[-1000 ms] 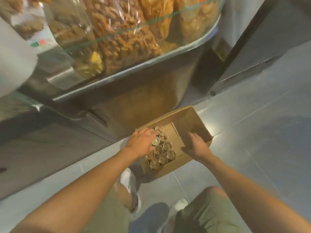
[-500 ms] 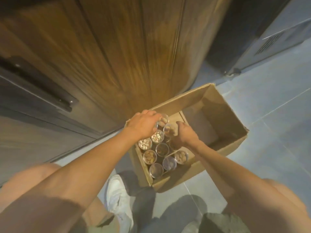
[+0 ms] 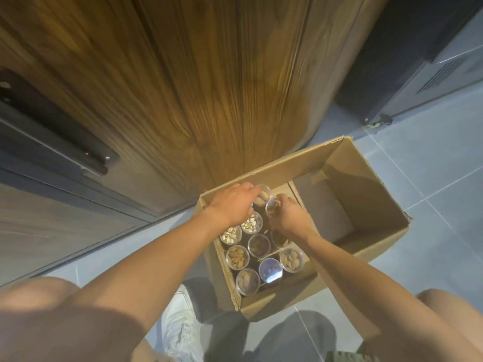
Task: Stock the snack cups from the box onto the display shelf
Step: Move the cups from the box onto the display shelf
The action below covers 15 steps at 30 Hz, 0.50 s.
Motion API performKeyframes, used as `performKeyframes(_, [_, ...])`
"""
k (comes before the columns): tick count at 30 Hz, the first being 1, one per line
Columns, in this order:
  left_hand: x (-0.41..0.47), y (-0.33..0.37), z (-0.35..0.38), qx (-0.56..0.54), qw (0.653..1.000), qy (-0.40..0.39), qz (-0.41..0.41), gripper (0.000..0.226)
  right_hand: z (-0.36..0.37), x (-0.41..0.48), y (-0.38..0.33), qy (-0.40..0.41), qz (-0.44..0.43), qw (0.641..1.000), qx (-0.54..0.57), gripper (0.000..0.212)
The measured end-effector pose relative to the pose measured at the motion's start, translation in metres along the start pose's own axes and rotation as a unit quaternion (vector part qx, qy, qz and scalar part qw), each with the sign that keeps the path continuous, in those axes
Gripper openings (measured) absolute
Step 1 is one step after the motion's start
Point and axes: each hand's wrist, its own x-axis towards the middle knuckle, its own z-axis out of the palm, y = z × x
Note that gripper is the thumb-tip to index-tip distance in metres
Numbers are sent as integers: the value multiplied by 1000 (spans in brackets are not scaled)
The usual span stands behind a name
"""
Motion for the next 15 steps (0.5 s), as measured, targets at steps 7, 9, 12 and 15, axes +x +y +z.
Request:
performKeyframes(7, [51, 15, 6, 73, 996, -53, 17, 48, -65, -16, 30, 77, 9, 997, 26, 58])
performKeyframes(9, [66, 21, 11, 101, 993, -64, 17, 50, -78, -22, 39, 93, 5, 995, 32, 56])
performKeyframes(12, [81, 27, 20, 158, 984, -82, 12, 55, -90, -32, 51, 107, 0, 994, 24, 57])
performKeyframes(15, [88, 31, 31, 208, 973, -96, 13, 52, -94, -38, 60, 102, 8, 994, 33, 64])
